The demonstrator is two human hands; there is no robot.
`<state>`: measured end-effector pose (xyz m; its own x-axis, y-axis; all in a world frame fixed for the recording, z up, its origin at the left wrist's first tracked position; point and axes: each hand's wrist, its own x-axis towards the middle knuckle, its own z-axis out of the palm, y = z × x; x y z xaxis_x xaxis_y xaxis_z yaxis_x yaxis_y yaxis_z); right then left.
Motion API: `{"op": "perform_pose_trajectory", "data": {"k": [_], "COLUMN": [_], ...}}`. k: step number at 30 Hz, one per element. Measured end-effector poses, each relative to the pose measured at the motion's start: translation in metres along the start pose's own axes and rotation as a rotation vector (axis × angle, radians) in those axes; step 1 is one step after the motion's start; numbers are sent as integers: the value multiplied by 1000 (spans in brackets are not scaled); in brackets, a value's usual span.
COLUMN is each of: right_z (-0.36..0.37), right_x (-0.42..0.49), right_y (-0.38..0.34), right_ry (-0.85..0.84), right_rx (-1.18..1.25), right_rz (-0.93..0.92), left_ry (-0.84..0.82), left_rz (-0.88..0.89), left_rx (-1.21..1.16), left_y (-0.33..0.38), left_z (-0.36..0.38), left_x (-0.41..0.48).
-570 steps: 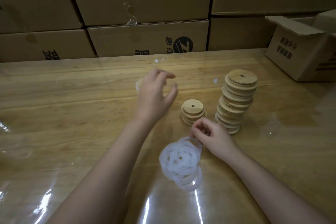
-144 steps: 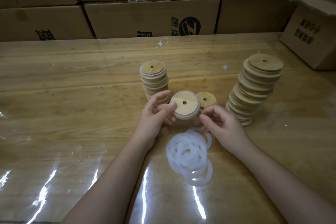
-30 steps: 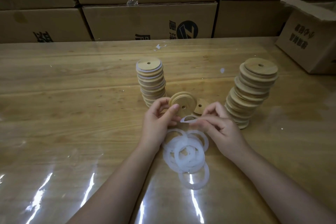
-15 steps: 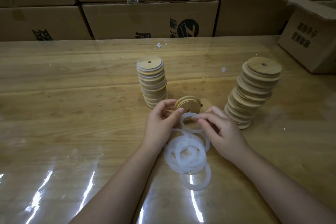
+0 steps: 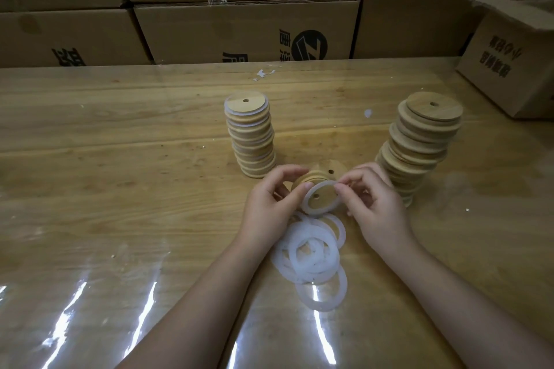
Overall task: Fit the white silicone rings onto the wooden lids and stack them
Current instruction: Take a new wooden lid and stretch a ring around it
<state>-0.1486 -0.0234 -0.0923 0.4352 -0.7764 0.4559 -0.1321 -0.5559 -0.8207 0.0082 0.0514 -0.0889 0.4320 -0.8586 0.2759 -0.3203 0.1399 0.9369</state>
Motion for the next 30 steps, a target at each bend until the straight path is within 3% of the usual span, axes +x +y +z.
{"op": "perform_pose_trajectory", "data": {"k": [8, 14, 30], "right_z": [1, 1, 1], "right_x": [1, 0, 0], "right_y": [2, 2, 4], "right_ry": [15, 35, 75], "right_rx": [-38, -58, -60], "right_rz": [-13, -27, -92], "left_ry": [-16, 20, 7], "left_rz": [97, 180, 169], "left_rx": [67, 305, 281], "left_y": [2, -1, 0], "left_z": [2, 6, 5], "left_x": [-5, -7, -8]}}
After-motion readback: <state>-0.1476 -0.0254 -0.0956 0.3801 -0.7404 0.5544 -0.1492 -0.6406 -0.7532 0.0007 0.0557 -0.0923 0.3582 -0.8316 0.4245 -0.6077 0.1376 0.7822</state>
